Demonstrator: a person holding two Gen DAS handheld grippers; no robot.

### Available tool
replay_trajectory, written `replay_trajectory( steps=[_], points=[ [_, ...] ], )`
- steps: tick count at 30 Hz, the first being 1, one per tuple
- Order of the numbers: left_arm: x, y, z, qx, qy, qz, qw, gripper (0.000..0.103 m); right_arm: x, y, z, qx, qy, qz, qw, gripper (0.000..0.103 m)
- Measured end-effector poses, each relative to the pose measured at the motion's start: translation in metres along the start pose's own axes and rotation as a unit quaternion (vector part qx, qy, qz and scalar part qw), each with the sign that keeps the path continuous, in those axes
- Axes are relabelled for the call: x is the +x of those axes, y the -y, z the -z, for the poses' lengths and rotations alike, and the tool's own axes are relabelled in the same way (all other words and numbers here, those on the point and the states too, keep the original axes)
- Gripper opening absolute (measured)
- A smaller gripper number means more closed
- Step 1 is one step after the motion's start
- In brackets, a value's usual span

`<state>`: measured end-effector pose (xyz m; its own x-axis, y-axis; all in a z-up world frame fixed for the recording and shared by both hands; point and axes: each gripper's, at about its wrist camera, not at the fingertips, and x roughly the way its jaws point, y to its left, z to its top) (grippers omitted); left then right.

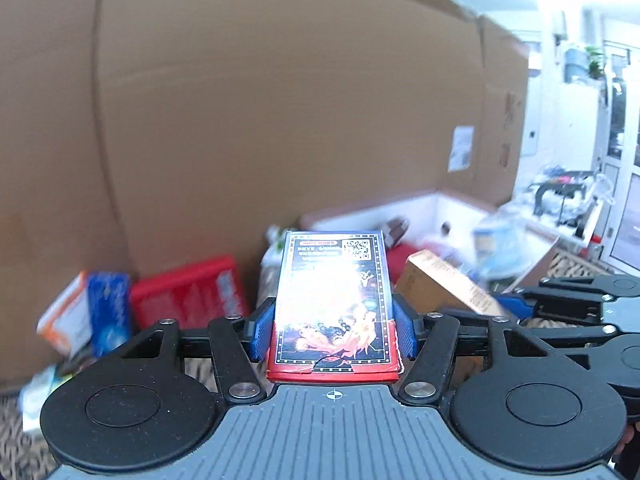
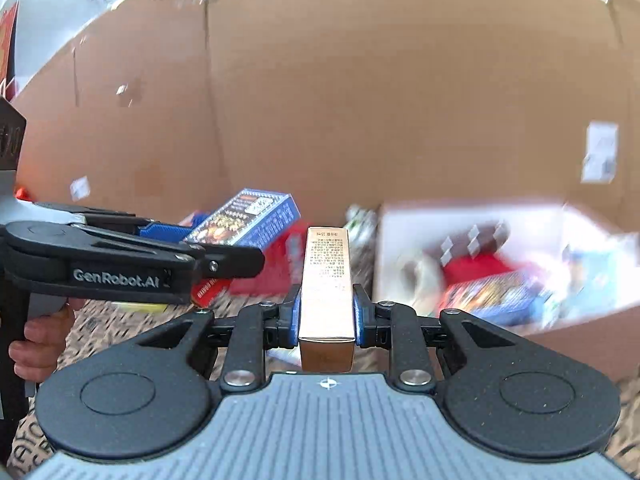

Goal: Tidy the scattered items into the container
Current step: 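Carry the gold box in the right gripper and card box in the left over the pink box, then open the right gripper over the pink box while the left gripper releases the card box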

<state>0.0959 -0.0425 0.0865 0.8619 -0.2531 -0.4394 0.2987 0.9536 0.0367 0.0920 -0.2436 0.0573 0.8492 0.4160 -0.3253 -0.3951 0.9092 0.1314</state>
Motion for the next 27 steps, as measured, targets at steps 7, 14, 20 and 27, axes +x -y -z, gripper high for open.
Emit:
replay_trajectory(
  steps=[7,14,20,27],
  points=[
    [0.034,0.028,-0.052,-0.009,0.013,0.032,0.9994,0.061,-0.017,0.044,-0.042,-0.010,0.050,0.073,0.996,0.028],
    [0.094,0.053,-0.077,-0.019,-0.003,0.036,0.9992,0.061,0.005,0.097,-0.060,0.011,0.042,0.127,0.991,0.028],
    [0.150,0.063,-0.074,-0.022,-0.042,0.040,0.9981,0.061,0.040,0.125,-0.053,0.019,0.012,0.146,0.989,0.028],
    [0.189,0.064,-0.070,-0.028,-0.067,0.046,0.9963,0.061,0.081,0.152,-0.045,0.021,-0.020,0.161,0.986,0.028]
  ],
)
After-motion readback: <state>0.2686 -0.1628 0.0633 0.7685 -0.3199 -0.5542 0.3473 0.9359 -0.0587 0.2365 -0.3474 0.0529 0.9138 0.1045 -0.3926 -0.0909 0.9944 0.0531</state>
